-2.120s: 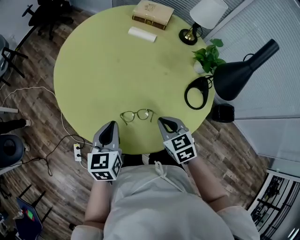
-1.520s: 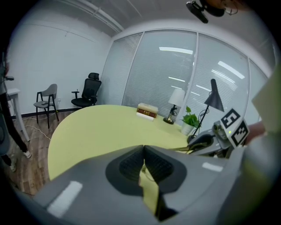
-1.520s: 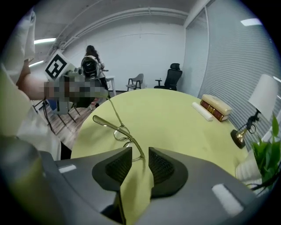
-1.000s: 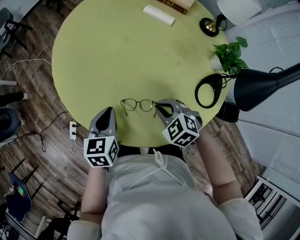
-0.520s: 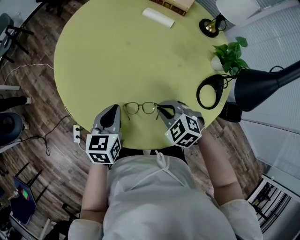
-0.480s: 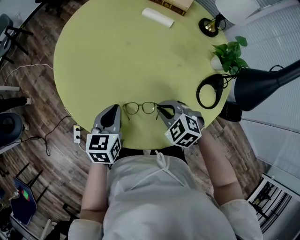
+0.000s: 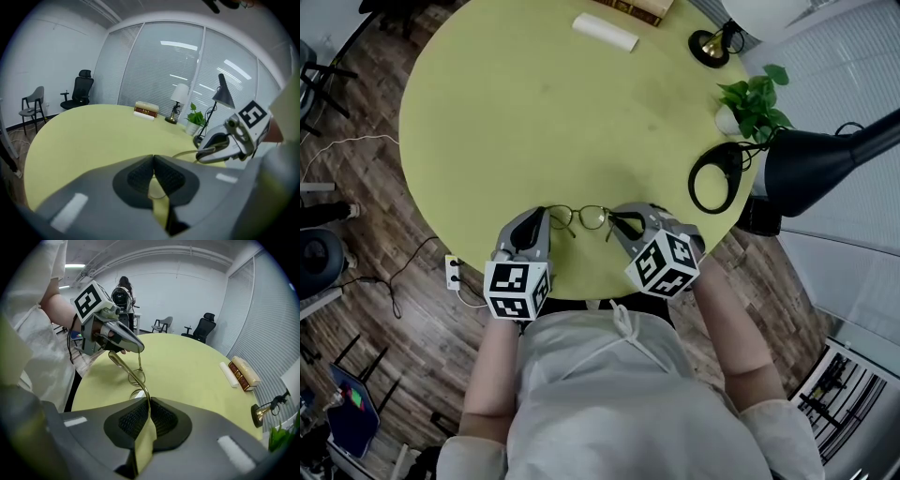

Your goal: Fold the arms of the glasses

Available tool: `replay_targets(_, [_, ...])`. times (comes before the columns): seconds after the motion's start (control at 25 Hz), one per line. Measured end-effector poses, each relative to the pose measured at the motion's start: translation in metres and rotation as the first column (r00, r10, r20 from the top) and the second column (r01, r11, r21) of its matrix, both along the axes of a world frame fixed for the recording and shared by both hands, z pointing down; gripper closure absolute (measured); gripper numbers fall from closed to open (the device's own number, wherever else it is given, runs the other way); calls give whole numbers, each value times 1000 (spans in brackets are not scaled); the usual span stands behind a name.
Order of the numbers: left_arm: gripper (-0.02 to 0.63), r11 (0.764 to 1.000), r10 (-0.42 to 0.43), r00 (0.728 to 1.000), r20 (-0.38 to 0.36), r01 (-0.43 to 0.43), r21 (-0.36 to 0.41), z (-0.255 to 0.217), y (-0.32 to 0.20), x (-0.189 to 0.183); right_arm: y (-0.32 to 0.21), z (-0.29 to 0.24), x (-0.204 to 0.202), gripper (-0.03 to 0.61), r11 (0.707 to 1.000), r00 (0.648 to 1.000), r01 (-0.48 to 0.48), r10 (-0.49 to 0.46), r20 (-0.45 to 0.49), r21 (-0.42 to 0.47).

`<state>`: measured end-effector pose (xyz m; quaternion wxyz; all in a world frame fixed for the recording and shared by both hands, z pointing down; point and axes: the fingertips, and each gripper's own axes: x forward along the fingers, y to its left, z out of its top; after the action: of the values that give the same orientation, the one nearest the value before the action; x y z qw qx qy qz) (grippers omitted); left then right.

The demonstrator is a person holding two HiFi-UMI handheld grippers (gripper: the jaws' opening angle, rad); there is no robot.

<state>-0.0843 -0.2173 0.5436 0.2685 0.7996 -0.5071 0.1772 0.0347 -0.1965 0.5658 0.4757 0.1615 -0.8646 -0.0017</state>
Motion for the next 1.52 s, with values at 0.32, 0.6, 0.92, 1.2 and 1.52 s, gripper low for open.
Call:
replay_targets(0.32, [607,999,37,999,-4,-38,-38,17,-1,20,1,-2,0,561,1000,1000,-10,10,-2,-6])
replay_targets(0.6, [607,995,57,998,17,-55,-89,34,1,31,0,-1,1,561,999,1000,-28,28,3,-15])
replay_targets(0.92, [607,989,84,996,34,-79,-122,48,3,42,2,-3,3,561,1000,1000,-15,15,-5,-21])
replay_targets(1.2, [607,988,89,995,35,-83,-130,53,4,43,8,-3,3,561,1000,1000,-4,3,-15,-30])
replay_targets(1.52, [607,990,80,997,17,-78,-119,39,23,32,10,-4,4,561,1000,1000,5,-5,-31,-27])
